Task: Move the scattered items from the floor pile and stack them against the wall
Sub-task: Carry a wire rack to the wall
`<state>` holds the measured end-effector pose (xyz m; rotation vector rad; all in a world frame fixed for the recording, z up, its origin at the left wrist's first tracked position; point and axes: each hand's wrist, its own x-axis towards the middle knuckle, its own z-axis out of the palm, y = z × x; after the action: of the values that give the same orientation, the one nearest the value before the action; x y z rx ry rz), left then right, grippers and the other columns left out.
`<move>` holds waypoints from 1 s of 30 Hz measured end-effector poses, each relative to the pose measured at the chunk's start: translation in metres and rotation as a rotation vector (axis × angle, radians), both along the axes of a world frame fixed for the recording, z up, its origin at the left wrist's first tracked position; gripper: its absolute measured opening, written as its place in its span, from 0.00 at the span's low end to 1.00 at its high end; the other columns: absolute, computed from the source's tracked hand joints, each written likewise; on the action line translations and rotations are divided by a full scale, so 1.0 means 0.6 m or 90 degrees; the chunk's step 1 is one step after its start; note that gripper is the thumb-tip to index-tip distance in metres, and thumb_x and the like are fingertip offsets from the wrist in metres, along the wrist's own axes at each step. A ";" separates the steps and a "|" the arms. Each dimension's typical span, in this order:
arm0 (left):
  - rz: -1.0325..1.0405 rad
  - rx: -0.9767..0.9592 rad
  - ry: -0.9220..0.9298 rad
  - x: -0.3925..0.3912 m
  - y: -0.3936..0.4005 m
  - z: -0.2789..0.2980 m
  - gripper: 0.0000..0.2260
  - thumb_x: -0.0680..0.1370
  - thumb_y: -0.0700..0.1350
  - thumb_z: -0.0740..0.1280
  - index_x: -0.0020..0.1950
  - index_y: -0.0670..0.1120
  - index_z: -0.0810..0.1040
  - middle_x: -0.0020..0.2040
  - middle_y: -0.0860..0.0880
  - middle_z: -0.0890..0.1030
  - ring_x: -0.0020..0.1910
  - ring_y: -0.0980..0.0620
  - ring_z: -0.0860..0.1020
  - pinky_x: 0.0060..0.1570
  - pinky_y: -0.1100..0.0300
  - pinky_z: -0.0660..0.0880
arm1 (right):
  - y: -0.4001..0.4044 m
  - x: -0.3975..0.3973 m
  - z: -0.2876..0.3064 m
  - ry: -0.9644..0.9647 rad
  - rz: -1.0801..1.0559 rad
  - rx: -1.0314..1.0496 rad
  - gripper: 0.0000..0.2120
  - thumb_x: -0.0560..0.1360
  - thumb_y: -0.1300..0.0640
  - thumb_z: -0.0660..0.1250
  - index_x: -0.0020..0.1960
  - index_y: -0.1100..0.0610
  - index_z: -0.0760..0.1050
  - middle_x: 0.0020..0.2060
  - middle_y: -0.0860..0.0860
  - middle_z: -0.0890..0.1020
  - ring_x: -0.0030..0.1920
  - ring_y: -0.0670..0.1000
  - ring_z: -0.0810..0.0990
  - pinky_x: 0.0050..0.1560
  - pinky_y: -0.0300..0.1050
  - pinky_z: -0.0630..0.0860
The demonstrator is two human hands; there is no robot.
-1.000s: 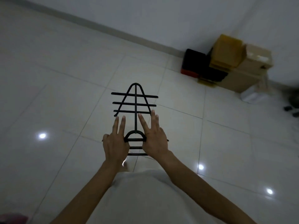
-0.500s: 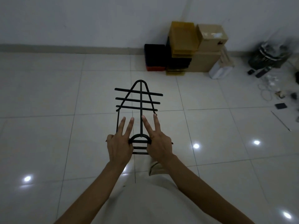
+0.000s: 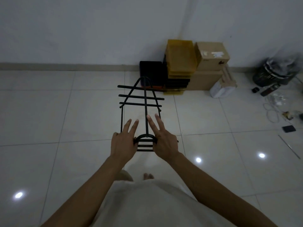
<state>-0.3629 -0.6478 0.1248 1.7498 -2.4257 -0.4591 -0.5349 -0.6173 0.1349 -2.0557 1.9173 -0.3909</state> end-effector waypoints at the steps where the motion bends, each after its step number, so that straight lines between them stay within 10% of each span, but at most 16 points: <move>1: -0.005 0.011 -0.015 -0.013 -0.027 0.003 0.37 0.77 0.50 0.67 0.79 0.54 0.48 0.79 0.47 0.55 0.56 0.48 0.79 0.56 0.52 0.72 | -0.025 -0.013 0.000 0.002 0.000 0.000 0.57 0.68 0.67 0.70 0.76 0.36 0.33 0.79 0.54 0.52 0.28 0.46 0.73 0.22 0.39 0.71; 8: -0.086 0.041 -0.044 -0.055 -0.244 -0.008 0.31 0.79 0.50 0.64 0.78 0.54 0.53 0.69 0.50 0.72 0.50 0.49 0.80 0.45 0.57 0.75 | -0.224 -0.064 -0.002 0.020 0.004 0.002 0.56 0.67 0.67 0.70 0.77 0.37 0.35 0.79 0.54 0.54 0.29 0.46 0.72 0.22 0.38 0.69; 18: -0.197 0.074 0.017 -0.067 -0.552 -0.006 0.32 0.78 0.43 0.64 0.77 0.60 0.53 0.76 0.54 0.63 0.51 0.49 0.81 0.45 0.56 0.78 | -0.501 -0.069 0.001 0.021 -0.051 0.030 0.59 0.67 0.68 0.69 0.74 0.35 0.30 0.79 0.55 0.54 0.31 0.50 0.76 0.23 0.42 0.73; 30: -0.168 0.094 0.021 -0.126 -0.754 -0.024 0.21 0.78 0.44 0.65 0.71 0.55 0.71 0.66 0.54 0.74 0.47 0.47 0.81 0.44 0.56 0.76 | -0.723 -0.132 -0.023 0.035 -0.026 0.055 0.57 0.70 0.63 0.69 0.72 0.34 0.27 0.78 0.57 0.52 0.35 0.53 0.78 0.27 0.44 0.75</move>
<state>-0.4384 -1.1003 0.1104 1.4598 -2.6720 -0.7066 -0.6143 -1.0514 0.1209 -1.9952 1.9736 -0.2588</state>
